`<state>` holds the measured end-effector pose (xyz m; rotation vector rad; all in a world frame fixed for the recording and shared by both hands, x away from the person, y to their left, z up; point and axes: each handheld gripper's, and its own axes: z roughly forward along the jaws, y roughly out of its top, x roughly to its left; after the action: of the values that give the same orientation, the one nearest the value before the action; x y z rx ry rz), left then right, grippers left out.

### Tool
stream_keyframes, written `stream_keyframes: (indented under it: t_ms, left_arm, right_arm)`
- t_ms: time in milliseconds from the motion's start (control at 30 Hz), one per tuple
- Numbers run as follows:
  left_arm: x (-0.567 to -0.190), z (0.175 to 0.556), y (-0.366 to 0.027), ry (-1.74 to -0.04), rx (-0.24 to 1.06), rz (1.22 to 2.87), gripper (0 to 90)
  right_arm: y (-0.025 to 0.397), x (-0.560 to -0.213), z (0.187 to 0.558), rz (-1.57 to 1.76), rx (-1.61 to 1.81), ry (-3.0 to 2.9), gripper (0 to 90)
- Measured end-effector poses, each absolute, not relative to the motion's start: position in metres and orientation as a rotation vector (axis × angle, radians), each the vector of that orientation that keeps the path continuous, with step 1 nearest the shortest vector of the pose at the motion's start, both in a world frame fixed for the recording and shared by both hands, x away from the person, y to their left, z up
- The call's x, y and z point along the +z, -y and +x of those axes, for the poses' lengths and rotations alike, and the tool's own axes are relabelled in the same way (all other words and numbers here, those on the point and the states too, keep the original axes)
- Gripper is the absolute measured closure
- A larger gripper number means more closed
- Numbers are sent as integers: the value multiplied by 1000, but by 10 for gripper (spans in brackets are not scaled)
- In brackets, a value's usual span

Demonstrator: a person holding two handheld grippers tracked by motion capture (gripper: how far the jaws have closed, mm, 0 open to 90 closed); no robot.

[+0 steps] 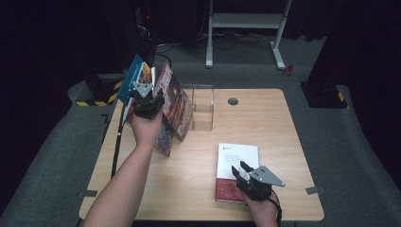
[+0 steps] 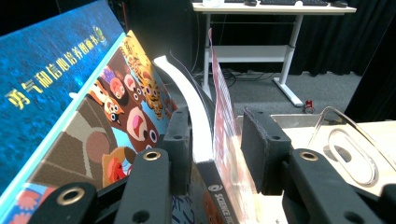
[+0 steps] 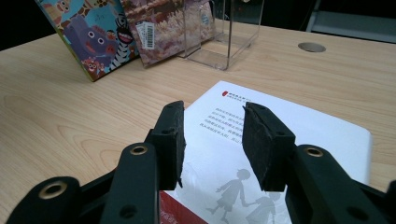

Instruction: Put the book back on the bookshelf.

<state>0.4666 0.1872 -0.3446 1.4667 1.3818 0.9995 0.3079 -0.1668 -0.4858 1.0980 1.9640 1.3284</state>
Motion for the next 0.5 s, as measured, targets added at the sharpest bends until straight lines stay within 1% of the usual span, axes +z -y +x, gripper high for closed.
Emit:
stream_keyframes:
  t_ms: [500]
  left_arm:
    - [-336, 466, -188, -1372, 1020, 1447, 628]
  right_arm:
    - [167, -486, 308, 1099, 1328, -1963, 590]
